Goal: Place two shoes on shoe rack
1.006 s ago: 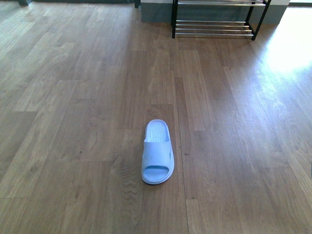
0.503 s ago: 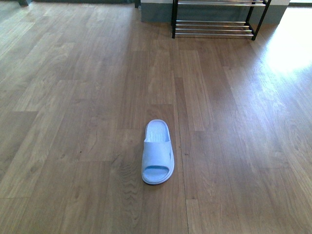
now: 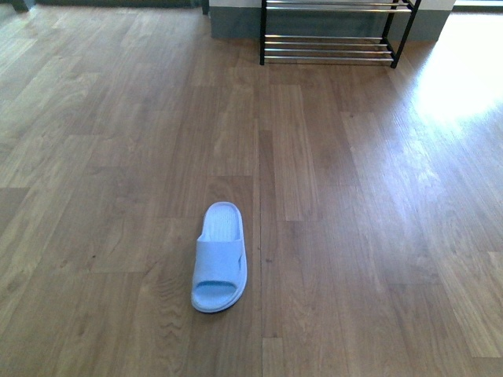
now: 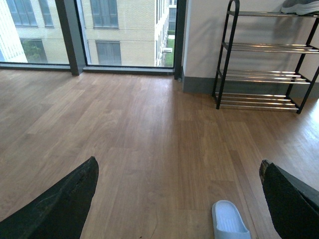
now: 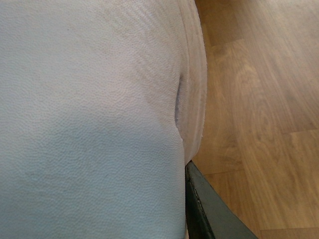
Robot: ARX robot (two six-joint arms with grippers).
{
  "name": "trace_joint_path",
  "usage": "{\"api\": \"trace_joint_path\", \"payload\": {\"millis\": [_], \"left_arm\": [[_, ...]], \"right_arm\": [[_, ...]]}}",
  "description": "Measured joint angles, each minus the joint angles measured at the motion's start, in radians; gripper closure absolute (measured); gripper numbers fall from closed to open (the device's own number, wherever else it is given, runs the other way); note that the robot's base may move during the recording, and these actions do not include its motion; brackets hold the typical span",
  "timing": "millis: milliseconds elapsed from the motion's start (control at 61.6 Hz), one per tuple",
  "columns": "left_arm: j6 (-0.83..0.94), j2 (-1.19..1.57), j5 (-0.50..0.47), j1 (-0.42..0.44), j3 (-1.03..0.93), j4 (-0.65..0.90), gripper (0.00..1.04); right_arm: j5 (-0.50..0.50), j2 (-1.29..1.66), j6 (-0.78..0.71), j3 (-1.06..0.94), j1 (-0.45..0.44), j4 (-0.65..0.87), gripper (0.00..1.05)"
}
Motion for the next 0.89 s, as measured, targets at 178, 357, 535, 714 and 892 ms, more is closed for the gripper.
{"api": "trace_joint_path", "payload": {"millis": [178,357,535,714,892], "left_arm": [[0.000,0.000,0.000,0.000,0.000,0.000,0.09],[0.000,0.000,-0.001,0.000,0.000,0.000,0.09],[0.000,0.017,-0.056,-0.013,0.008,-0.029,0.09],[0.155,0.400,-0.345,-0.137,0.131,-0.032,0.09],[0.525,0.909,-0.222,-0.201,0.244,0.367,0.09]], "right_arm": [[-0.002,0.000,0.000,0.000,-0.001,0.000,1.01],[-0.003,0.000,0.000,0.000,-0.001,0.000,1.01],[-0.004,0.000,0.000,0.000,-0.001,0.000,1.01],[-0.004,0.000,0.000,0.000,-0.001,0.000,1.01],[-0.003,0.000,-0.001,0.000,-0.001,0.000,1.01]]}}
